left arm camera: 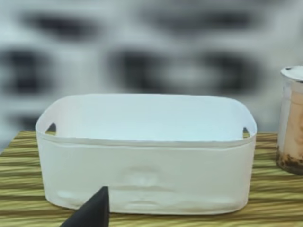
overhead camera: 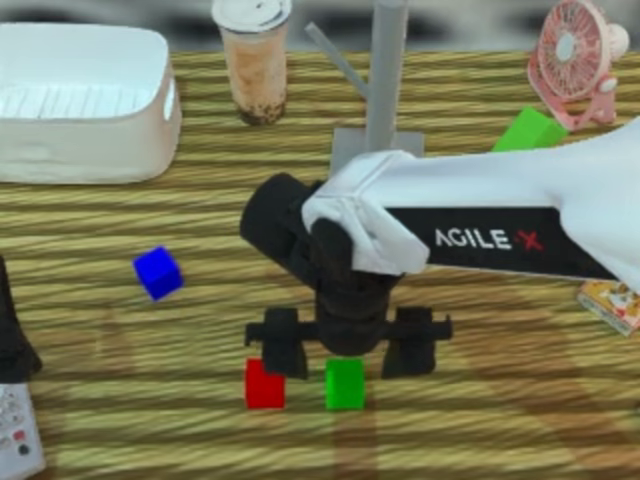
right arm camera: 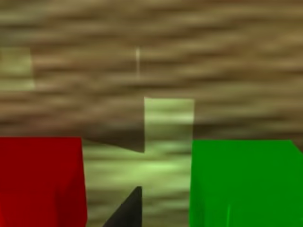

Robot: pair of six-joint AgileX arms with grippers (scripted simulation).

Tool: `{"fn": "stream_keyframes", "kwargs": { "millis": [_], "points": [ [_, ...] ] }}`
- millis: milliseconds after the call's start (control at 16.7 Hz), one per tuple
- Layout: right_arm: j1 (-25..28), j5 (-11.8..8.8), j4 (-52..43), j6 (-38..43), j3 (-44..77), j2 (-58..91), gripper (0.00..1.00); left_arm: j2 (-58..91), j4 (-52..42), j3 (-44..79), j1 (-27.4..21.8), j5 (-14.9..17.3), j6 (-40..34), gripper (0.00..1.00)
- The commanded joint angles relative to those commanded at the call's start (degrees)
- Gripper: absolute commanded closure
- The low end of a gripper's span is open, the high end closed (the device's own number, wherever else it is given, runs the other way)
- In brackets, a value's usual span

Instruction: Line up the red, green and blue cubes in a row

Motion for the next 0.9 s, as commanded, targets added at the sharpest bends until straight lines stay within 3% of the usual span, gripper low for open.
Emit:
{"fn": "stream_keyframes", "kwargs": {
  "millis": [540,900],
  "points": [
    [-0.11,-0.02,-0.2,0.02,0.18,-0.09,0.0,0.0,0.0,0.0,0.0,0.0,0.0,0.0],
    [0.57,-0.13,-11.15,0.09,6.61,-3.93,0.0,0.0,0.0,0.0,0.0,0.0,0.0,0.0]
  ]
}}
